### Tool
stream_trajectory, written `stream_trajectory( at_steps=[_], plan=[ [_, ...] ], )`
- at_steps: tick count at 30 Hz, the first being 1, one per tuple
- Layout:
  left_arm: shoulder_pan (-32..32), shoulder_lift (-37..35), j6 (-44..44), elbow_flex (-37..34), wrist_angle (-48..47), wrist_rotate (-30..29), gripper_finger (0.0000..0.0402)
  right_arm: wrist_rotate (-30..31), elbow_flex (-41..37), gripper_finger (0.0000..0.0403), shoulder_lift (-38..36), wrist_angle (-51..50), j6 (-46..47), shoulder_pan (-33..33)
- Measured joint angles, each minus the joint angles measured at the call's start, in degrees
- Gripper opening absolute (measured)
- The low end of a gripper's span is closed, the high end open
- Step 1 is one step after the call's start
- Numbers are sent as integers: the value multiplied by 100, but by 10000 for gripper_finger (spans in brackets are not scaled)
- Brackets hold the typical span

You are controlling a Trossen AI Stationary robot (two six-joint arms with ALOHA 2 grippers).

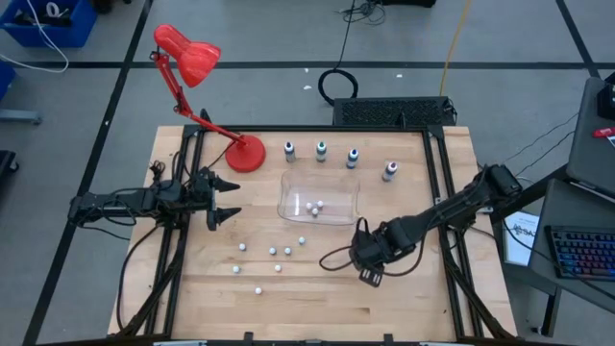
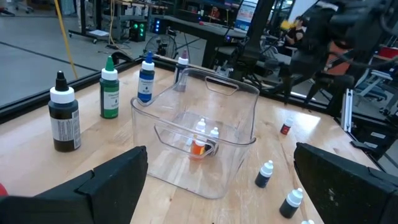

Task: Pick & Place food coloring
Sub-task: Put the small red food coloring bottle in the transparent bin

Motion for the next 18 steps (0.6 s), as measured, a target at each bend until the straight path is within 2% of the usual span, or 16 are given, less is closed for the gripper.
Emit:
stream_trajectory(
  at_steps=[18],
  plan=[
    [0, -1, 0, 1, -1, 0, 399, -36, -1163, 171, 3, 1804, -96, 37]
  ],
)
